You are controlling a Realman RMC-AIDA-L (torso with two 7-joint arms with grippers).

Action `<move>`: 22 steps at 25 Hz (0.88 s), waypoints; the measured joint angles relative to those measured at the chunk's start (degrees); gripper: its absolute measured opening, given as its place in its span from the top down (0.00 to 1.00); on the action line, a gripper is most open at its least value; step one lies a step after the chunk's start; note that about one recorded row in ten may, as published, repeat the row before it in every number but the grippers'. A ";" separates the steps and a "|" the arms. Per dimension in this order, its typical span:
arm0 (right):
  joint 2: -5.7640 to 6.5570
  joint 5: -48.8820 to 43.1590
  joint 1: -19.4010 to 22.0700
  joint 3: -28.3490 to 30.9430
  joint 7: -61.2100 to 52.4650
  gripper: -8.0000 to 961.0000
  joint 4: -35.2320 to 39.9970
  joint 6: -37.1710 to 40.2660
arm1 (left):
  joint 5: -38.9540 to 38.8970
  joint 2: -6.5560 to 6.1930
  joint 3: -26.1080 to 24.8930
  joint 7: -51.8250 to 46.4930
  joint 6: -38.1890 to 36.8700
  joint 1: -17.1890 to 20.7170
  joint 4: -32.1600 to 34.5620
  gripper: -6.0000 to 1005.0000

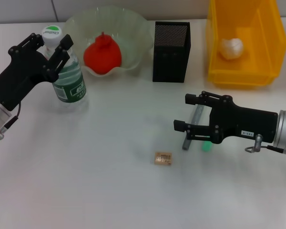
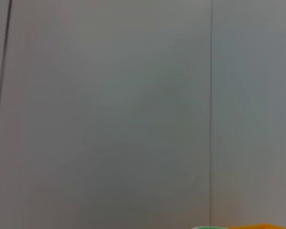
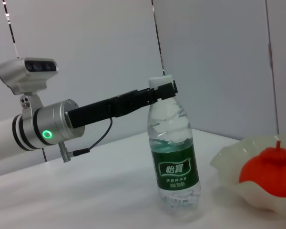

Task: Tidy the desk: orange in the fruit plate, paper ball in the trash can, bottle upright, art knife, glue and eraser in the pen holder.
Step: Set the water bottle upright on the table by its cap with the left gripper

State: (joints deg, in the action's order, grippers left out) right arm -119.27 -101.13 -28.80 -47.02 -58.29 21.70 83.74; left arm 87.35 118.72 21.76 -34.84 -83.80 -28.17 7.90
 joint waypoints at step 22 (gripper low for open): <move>0.00 -0.48 -0.18 0.00 -0.17 0.15 -0.17 -2.62 | -0.89 0.10 -0.30 0.13 4.95 -1.33 -0.64 0.55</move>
State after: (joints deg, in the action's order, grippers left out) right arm -119.27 -101.61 -28.98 -47.02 -58.46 21.53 81.12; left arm 86.46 118.82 21.46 -34.71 -78.86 -29.51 7.27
